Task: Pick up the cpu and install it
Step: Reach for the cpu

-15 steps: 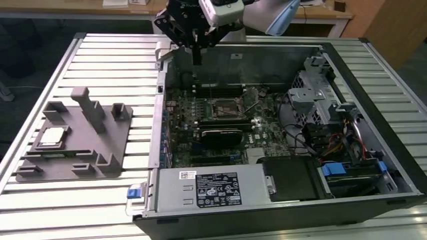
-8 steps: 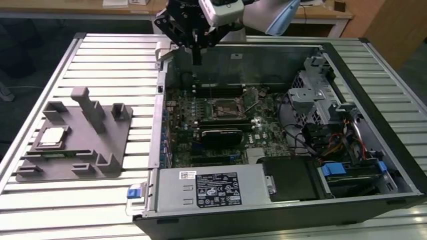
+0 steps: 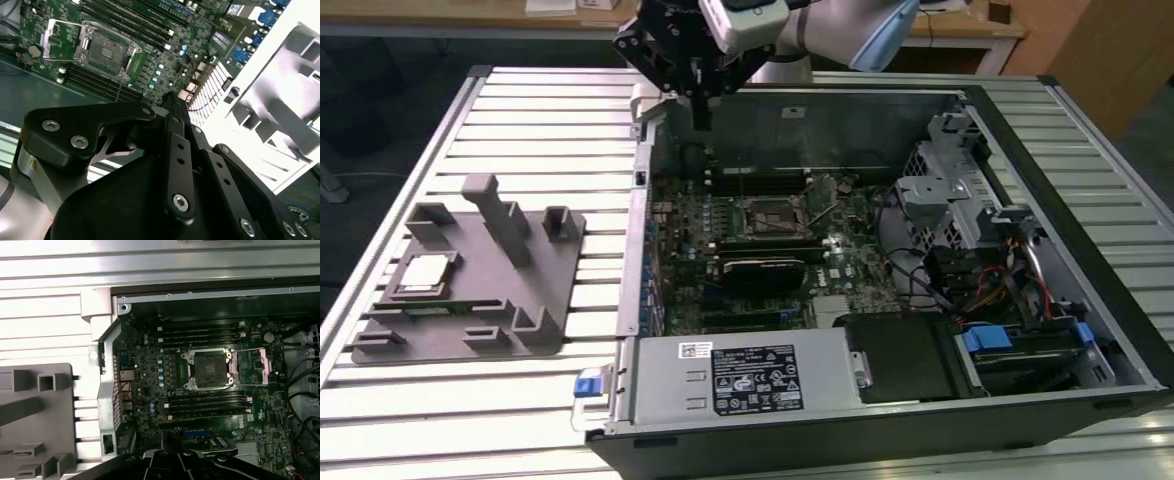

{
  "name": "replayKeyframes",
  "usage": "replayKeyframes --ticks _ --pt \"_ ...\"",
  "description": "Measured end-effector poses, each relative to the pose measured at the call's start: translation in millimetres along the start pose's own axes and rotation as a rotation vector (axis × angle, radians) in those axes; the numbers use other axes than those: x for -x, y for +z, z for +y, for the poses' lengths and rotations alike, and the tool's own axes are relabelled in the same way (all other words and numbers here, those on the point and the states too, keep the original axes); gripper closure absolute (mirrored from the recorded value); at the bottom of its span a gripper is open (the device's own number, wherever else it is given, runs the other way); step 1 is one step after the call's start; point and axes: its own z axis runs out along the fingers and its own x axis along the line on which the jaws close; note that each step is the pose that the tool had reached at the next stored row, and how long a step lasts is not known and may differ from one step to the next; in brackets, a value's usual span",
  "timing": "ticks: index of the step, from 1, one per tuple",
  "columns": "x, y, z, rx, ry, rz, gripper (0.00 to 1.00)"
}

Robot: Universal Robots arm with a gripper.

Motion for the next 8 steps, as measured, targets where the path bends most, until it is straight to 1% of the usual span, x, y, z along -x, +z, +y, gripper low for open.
replayKeyframes --ticks 8 --pt "-20.1 -0.5 -1.5 0.0002 0.000 -0.0014 0.89"
